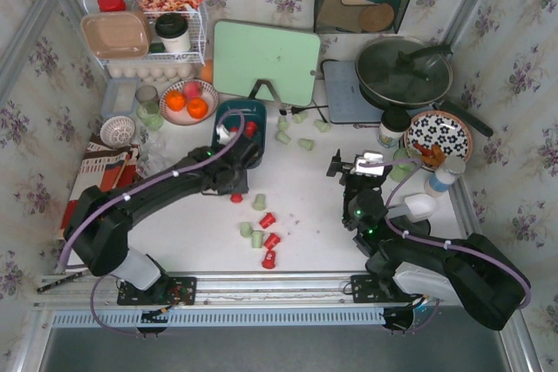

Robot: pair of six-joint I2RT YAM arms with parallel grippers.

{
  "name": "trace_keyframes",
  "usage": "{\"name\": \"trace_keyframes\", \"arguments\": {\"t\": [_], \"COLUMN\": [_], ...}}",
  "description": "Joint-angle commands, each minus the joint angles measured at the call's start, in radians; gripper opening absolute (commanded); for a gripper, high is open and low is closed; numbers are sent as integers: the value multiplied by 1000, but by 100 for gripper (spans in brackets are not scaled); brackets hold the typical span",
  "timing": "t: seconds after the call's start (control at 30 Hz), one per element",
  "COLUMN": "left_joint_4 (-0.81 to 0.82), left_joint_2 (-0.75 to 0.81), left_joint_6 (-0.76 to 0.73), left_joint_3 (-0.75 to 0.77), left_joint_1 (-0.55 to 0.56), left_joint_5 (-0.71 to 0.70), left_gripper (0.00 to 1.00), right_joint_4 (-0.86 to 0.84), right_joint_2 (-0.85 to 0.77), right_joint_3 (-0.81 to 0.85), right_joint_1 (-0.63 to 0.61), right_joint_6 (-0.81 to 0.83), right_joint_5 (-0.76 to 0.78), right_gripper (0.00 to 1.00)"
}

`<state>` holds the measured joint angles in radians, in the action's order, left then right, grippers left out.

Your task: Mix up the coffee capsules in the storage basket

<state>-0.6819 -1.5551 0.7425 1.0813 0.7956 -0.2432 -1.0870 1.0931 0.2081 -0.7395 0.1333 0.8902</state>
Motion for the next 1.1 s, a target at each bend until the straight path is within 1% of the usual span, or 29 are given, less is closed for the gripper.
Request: {"name": "trace_keyframes", "arguments": {"t": [0.0,0.13,0.23,0.37,0.43,0.47,0.57,0.6,0.63,0.7,0.8,0.9,0.93,0.97,1.0,1.07], "left_joint_4": [29,147,197,215,216,225,283,306,327,369,441,476,472,447,408,302], "left_joint_2": [25,-42,-163,-331,-402,-423,-452,-449,-440,-406,-313,-190,-138,-102,-60,21], "left_joint_6": [-145,-265,-320,-353,-356,-362,-375,-379,-382,-390,-394,-393,-393,-380,-343,-259], "left_joint_3": [112,234,357,495,541,552,540,528,515,480,390,297,274,259,249,241], "left_joint_1": [-66,-179,-248,-300,-312,-314,-315,-316,-317,-318,-318,-318,-318,-319,-324,-355], "left_joint_5": [-62,-3,46,72,76,70,21,1,-18,-39,-59,-75,-81,-90,-103,-78], "left_gripper": [35,36,37,38,39,41,52,57,65,73,82,87,88,95,100,99], "right_joint_4": [-14,-8,3,24,36,44,72,85,95,105,124,154,174,197,216,253], "right_joint_2": [10,18,23,34,39,42,46,48,51,61,84,104,109,114,117,125], "right_joint_3": [10,14,18,30,39,44,55,59,63,70,83,98,104,112,121,137], "right_joint_1": [-1,0,0,0,0,1,0,0,0,0,1,0,0,0,0,0], "right_joint_6": [-9,-13,-17,-15,-14,-14,-25,-30,-35,-41,-49,-67,-83,-94,-104,-123], "right_joint_5": [0,-5,-10,-11,-11,-12,-18,-22,-29,-36,-42,-71,-82,-93,-106,-128], "right_gripper": [100,100,100,100,100,100,100,100,100,100,100,100,100,100,100,100]}}
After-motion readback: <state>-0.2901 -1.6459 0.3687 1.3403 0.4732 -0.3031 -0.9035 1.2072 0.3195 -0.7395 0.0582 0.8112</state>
